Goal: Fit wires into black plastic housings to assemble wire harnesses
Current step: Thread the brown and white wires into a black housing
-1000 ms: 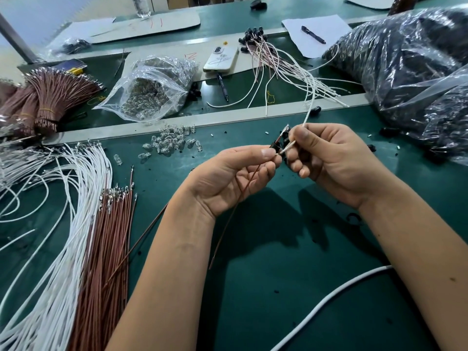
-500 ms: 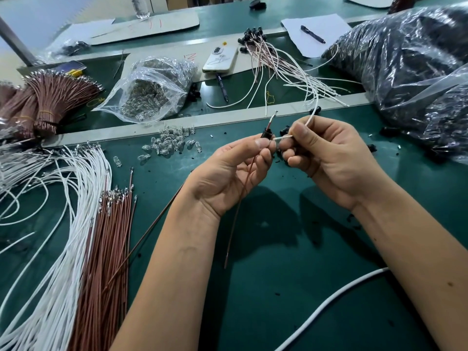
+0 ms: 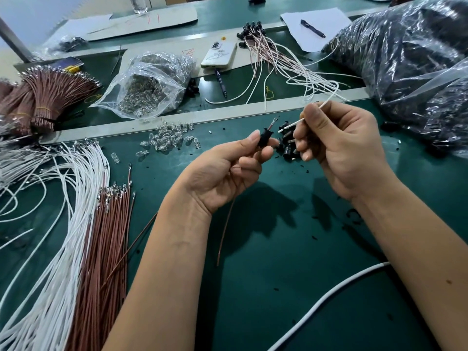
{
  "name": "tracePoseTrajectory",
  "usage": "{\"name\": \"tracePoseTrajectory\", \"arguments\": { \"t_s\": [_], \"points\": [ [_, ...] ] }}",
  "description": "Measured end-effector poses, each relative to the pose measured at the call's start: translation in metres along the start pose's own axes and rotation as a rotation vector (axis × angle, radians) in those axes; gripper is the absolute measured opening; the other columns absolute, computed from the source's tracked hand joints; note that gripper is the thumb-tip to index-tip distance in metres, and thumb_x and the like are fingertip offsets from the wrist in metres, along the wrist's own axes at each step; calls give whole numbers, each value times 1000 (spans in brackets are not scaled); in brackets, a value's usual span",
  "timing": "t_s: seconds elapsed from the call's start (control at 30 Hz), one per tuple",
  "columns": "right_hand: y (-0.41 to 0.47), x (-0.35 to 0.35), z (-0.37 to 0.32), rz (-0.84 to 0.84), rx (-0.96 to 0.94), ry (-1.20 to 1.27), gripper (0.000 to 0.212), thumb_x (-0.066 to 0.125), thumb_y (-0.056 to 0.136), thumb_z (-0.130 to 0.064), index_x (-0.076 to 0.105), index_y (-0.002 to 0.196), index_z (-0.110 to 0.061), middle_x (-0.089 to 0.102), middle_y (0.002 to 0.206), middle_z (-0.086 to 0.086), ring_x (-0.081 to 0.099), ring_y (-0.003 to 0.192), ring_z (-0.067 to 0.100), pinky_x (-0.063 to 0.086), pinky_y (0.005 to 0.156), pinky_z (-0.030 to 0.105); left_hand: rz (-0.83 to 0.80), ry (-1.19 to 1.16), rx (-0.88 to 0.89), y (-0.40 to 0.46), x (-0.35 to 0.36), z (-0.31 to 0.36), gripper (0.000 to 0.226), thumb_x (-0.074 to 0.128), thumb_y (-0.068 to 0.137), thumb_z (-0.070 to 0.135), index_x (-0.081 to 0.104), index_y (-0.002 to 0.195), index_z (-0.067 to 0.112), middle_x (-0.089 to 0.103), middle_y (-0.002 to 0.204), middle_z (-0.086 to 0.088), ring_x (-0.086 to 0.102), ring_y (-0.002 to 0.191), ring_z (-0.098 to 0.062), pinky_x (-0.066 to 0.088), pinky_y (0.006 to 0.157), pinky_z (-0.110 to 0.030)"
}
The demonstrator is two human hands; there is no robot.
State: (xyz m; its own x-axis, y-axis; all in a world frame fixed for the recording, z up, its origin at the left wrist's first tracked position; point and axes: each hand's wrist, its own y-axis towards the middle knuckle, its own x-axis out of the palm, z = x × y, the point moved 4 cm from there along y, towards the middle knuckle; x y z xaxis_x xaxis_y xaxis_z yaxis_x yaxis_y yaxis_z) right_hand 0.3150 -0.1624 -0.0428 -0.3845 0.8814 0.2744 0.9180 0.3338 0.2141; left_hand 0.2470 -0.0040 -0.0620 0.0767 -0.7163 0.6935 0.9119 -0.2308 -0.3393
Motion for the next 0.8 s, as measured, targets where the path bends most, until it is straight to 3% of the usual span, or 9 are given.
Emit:
{"name": "tracePoseTrajectory", "arguments": {
  "t_s": [0.2,0.37,0.67,0.8],
  "points": [
    [1,1,0,-9,-10,-35,20,69,94,-27,67,82,-10,69,68,4,60,52,16,47,45,22,-18,58,-8,1,0,-2,27,56,87,19,67,97,-3,59,71,-1,35,40,0,23,35,-10],
    [2,-1,2,-1,15,-8,22,70,92,-28,66,84,-8,68,67,4,58,51,15,46,44,21,-18,103,-3,2,1,-3,27,57,86,18,63,104,-1,64,74,-2,35,40,0,25,35,-10],
    [2,-1,6,-69,56,-37,20,71,93,-27,68,79,-13,68,67,5,58,49,14,43,41,20,-11,156,13,3,0,-3,21,62,83,17,74,89,1,64,73,-3,35,41,0,27,36,-8],
    [2,-1,6,-92,52,-100,22,72,91,-29,68,79,-12,67,64,4,57,47,14,42,39,20,8,203,20,4,-2,-3,21,65,81,16,73,91,0,65,73,-4,35,41,1,29,36,-7]
  ]
}}
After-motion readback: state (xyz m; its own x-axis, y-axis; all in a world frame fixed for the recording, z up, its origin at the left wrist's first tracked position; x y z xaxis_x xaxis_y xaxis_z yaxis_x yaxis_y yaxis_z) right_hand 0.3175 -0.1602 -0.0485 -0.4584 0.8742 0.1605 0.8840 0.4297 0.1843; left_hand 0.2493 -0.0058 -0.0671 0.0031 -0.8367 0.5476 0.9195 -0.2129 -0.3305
